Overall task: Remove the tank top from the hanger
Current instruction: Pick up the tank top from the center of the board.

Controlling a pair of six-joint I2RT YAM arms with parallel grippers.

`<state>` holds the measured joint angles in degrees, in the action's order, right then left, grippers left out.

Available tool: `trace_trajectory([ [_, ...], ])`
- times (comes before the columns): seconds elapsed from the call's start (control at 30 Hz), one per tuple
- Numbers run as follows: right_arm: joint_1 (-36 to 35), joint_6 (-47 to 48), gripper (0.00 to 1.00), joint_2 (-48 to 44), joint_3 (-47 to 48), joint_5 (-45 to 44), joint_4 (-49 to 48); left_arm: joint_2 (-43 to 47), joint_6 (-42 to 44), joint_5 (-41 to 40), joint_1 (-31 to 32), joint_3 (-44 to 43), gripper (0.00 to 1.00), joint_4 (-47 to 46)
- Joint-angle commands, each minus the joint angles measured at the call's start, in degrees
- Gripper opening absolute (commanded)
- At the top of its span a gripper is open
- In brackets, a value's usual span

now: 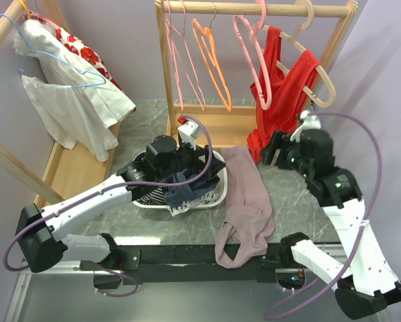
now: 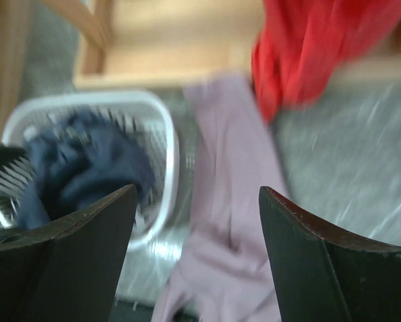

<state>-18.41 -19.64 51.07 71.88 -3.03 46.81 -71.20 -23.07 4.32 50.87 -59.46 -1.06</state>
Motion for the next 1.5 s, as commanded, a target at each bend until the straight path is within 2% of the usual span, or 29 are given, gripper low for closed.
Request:
trace_trajectory([
  [0.0, -0.3, -11.2, 0.83, -1.8, -9.3, 2.3, 2.6, 0.0, 2.0, 2.4, 0.3, -1.1, 0.99, 3.3],
  [0.07, -0.4, -13.5, 0.89, -0.4, -13.2, 2.6, 1.6, -1.0, 1.2, 2.4, 0.3, -1.3, 0.99, 3.5],
  [0.3, -0.4, -15.3, 0.91, 10.7, -18.9, 3.1, 1.0, -4.6, 0.1, 5.0, 0.3, -3.6, 0.99, 5.4],
  [0.33, -0.3, -15.6, 0.93, 11.6, -20.5, 3.1, -0.9, -5.0, 0.5, 5.3, 0.3, -4.0, 0.99, 5.7],
  [0.37, -0.3, -16.0, 1.00, 12.1, -21.1, 3.1, -1.5, -5.4, 0.7, 5.6, 0.3, -4.7, 0.99, 6.2],
  [0.73, -0.7, -17.0, 1.00, 20.6, -28.3, 3.5, -7.5, -2.4, 2.4, 5.4, 0.2, -4.2, 0.99, 9.2],
  [0.97, -0.8, -17.5, 1.00, 24.9, -30.1, 3.6, -9.3, -0.7, 3.8, 5.0, 0.2, -12.3, 0.99, 14.2],
  [1.2, -3.1, -18.7, 1.00, 30.2, -32.1, 3.1, -12.0, 1.8, 5.0, 1.4, 0.3, -13.0, 0.99, 14.6],
  [1.3, -4.4, -21.2, 0.94, 30.1, -33.6, 3.4, -14.3, 2.2, 5.0, 0.3, 0.3, -12.3, 0.99, 14.7],
  [1.33, -4.6, -21.4, 0.84, 30.3, -33.7, 3.6, -14.6, 2.3, 4.8, 0.0, 0.3, -12.2, 1.00, 14.7],
  [1.37, -5.1, -21.8, 0.79, 30.7, -33.7, 3.1, -14.8, 2.2, 4.9, -0.1, 0.3, -12.1, 0.99, 14.8],
  [1.4, -5.1, -22.1, 0.65, 30.8, -33.8, 3.1, -15.2, 2.3, 4.9, -0.1, 0.3, -12.1, 1.00, 14.7],
  [1.47, -5.2, -22.1, 0.58, 31.5, -34.1, 3.1, -15.7, 2.2, 5.2, 0.1, 0.3, -12.0, 0.99, 14.6],
])
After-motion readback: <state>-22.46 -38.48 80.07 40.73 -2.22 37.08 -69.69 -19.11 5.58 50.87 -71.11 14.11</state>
